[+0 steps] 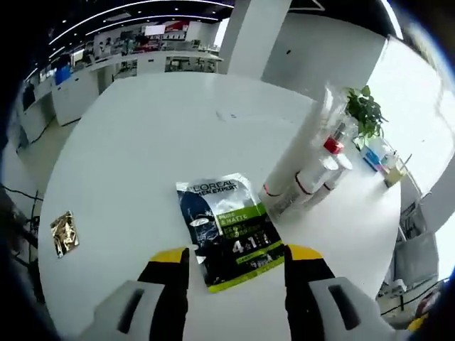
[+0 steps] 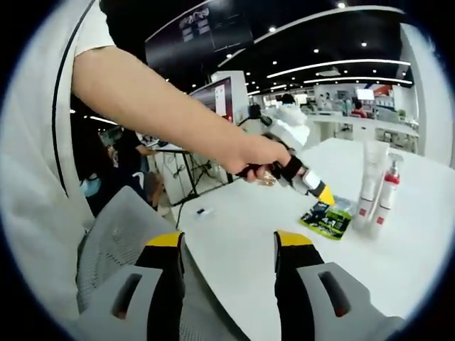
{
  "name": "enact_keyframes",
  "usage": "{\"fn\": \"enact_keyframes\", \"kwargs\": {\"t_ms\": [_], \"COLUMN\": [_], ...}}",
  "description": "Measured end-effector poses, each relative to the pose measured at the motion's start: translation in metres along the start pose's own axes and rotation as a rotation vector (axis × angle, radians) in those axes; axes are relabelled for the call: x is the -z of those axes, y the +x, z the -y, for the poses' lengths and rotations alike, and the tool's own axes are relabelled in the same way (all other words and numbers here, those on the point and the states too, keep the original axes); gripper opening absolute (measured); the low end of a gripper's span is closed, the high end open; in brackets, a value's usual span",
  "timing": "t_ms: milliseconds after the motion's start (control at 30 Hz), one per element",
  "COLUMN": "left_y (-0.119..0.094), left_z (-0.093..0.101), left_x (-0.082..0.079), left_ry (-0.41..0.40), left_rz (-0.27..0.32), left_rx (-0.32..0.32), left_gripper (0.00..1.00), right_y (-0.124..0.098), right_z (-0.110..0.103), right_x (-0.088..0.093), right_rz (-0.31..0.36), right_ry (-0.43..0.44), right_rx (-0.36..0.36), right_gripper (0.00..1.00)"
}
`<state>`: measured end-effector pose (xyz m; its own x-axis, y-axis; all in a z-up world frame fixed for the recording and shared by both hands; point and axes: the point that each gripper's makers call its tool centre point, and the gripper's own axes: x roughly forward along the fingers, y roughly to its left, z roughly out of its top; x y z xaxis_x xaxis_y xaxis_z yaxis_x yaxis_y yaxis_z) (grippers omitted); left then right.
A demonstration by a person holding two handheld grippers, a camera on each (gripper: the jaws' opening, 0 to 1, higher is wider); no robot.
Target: Arrange the skincare products in the storage area until every visible bottle or jar stands upright without overlapping.
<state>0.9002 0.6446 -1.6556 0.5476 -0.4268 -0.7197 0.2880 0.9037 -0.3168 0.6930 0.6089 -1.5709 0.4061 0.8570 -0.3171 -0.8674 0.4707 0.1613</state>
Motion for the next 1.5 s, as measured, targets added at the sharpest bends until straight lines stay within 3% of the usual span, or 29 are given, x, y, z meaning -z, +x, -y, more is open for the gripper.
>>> {"fn": "enact_keyframes", "kwargs": {"t_ms": [133,233,300,333,367,400,467,500,533,600,767,933,1067,1200,1267,1367,1500], "left_y": [-0.038,-0.058,-0.07,-0.073,-0.077,-0.081,-0.089,-0.096,-0.099,-0.107,-0.124,-0.138,-0.14,-0.148,-0.156,-0.167,-0.178], "left_z": [-0.011,-0.005,0.0,0.006,0.012,0.01,0.015,0.02,0.021,0.025,0.018,0.008,0.004,-0.016,-0.031,-0.055,-0.095], "left_x": [0.022,0.042,0.05,0.053,0.061,0.067,0.069,0.067,0.068,0.075,0.086,0.091,0.094,0.087,0.086,0.095,0.112], "left_ry": [-0.021,-0.005,-0.021,-0.014,0.054,0.054,0.019,-0.017,-0.029,-0.018,0.02,-0.06,-0.07,-0.084,-0.066,-0.038,-0.124], "left_rz": [0.071,0.077,0.111,0.118,0.101,0.093,0.12,0.165,0.181,0.179,0.172,0.201,0.183,0.214,0.241,0.24,0.232], "left_rx": [-0.078,-0.102,-0.112,-0.105,-0.099,-0.13,-0.125,-0.124,-0.126,-0.123,-0.145,-0.142,-0.133,-0.155,-0.199,-0.283,-0.352], "left_gripper": [0.56,0.57,0.56,0.57,0.57,0.57,0.57,0.58,0.58,0.6,0.59,0.59,0.59,0.6,0.56,0.57,0.66], "right_y": [0.001,0.005,0.007,0.008,0.008,0.008,0.006,0.006,0.007,0.008,0.009,0.008,0.011,0.012,0.011,0.01,0.01], "right_z": [-0.005,-0.001,0.001,0.002,0.002,0.0,0.0,0.0,-0.003,-0.004,0.004,0.001,0.004,0.0,-0.003,-0.002,0.001], "right_x": [0.003,0.011,0.017,0.02,0.021,0.021,0.02,0.018,0.02,0.03,0.04,0.046,0.06,0.066,0.068,0.07,0.071], "right_rz": [-0.011,-0.044,-0.069,-0.086,-0.092,-0.093,-0.096,-0.082,-0.088,-0.137,-0.179,-0.214,-0.279,-0.314,-0.325,-0.336,-0.347], "right_ry": [0.016,0.071,0.112,0.128,0.121,0.113,0.05,0.021,0.048,0.064,0.123,0.071,0.102,0.066,0.025,-0.007,-0.014], "right_rx": [-0.031,-0.024,-0.026,-0.028,-0.027,-0.029,-0.017,-0.009,-0.019,-0.025,-0.008,-0.009,0.005,-0.008,-0.007,0.0,0.024], "right_gripper": [0.45,0.47,0.49,0.49,0.48,0.48,0.49,0.5,0.52,0.52,0.49,0.41,0.45,0.44,0.42,0.39,0.39]}}
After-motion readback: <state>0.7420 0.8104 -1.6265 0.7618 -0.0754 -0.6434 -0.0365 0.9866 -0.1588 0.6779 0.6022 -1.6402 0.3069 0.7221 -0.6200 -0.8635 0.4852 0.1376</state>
